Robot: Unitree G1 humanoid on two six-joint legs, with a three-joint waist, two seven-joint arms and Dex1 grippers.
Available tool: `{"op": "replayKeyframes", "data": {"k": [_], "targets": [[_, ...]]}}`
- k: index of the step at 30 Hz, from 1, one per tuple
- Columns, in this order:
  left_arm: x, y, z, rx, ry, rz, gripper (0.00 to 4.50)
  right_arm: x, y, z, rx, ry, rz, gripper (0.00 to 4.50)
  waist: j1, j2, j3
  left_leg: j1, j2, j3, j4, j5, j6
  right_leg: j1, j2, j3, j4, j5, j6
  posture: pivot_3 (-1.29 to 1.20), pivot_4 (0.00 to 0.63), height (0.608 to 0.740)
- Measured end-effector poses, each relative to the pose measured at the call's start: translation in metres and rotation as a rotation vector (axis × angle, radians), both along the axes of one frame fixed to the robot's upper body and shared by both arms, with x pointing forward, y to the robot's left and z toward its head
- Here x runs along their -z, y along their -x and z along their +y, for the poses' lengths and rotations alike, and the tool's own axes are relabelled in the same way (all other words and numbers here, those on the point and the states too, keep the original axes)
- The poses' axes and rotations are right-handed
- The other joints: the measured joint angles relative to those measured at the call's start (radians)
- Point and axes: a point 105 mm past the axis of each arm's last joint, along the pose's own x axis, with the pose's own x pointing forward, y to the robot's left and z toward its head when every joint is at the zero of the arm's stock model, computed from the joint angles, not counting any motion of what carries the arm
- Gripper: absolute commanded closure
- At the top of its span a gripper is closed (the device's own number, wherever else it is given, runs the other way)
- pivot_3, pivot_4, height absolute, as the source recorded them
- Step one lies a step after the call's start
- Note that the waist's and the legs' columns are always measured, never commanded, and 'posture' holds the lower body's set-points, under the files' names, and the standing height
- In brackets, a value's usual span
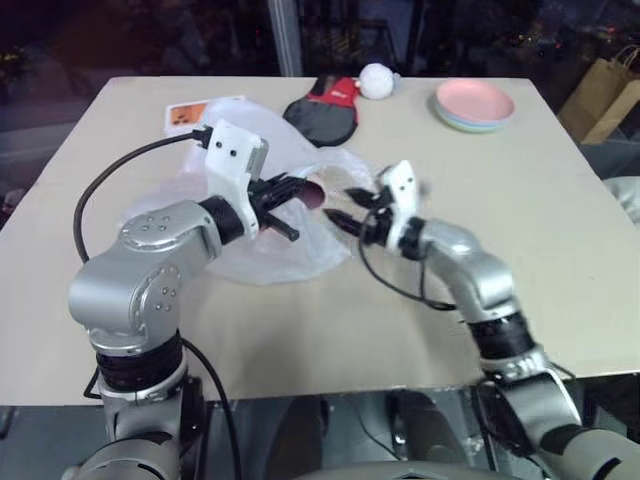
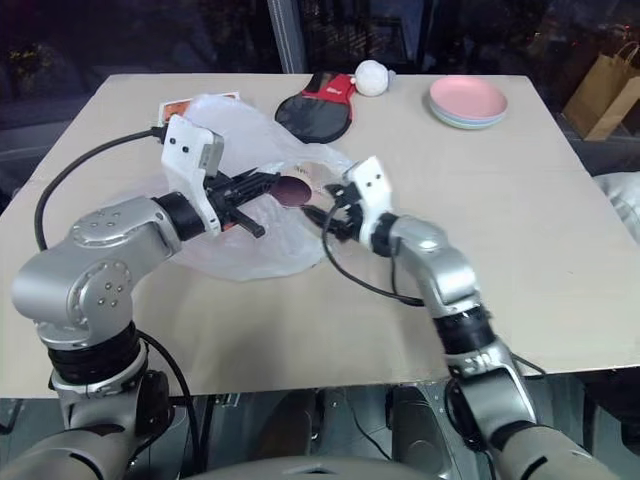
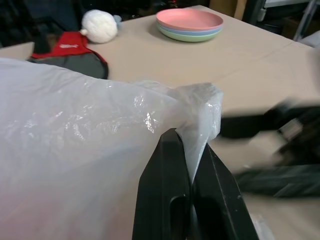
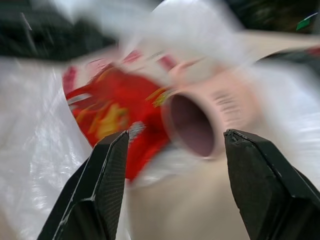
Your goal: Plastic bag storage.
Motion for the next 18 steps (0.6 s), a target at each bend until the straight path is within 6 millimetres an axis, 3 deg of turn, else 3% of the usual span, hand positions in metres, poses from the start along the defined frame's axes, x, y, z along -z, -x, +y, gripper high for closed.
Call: {"op": "replayKeyframes", "data": {"k": [1,5,6,10,14,18], "targets": [[0.000,0.000,-0.002,0.012,0.007,0.003,4.50,0.000,0.001,-0.007,0.039,0.030,-0.011,1.43,0.000,0.000,0.000,0.001,0.001,0.000,0.000,0.000,0.000,0.000,0.001,0.000,0.001,0.000,0.000,0.00,0.150,0.740],[-0.004,0.001,-0.007,0.046,0.038,0.004,4.50,0.012,-0.013,-0.018,0.137,0.064,0.032,0.20,0.000,0.000,0.000,0.000,0.001,0.000,0.002,0.000,0.000,0.000,0.001,0.001,0.001,0.001,-0.001,0.00,0.150,0.740],[-0.006,0.002,-0.008,0.062,0.049,0.004,4.50,0.015,-0.021,-0.019,0.161,0.077,0.042,0.08,0.001,0.000,0.000,0.000,0.001,0.001,0.003,0.000,0.000,0.000,0.001,0.001,0.001,0.001,-0.001,0.00,0.150,0.740],[-0.015,0.014,-0.007,0.150,0.140,0.030,4.50,0.018,-0.049,-0.011,0.219,0.111,0.043,0.08,-0.001,0.000,0.000,0.000,0.001,0.001,0.003,0.000,0.000,0.000,0.001,0.001,0.001,0.001,-0.001,0.00,0.150,0.740],[-0.026,0.029,-0.007,0.260,0.190,0.056,4.50,0.019,-0.064,0.002,0.208,0.106,0.047,0.08,0.001,0.000,0.000,-0.002,0.001,0.001,0.003,0.000,0.000,0.000,0.001,0.001,-0.001,0.001,-0.001,0.00,0.150,0.740],[-0.026,0.041,-0.004,0.322,0.168,0.095,4.50,0.027,-0.078,-0.002,0.229,0.115,0.063,0.08,0.003,0.000,0.000,-0.002,0.000,0.001,0.003,0.000,0.000,0.001,0.000,0.001,-0.003,0.001,-0.001,0.00,0.150,0.740]]}}
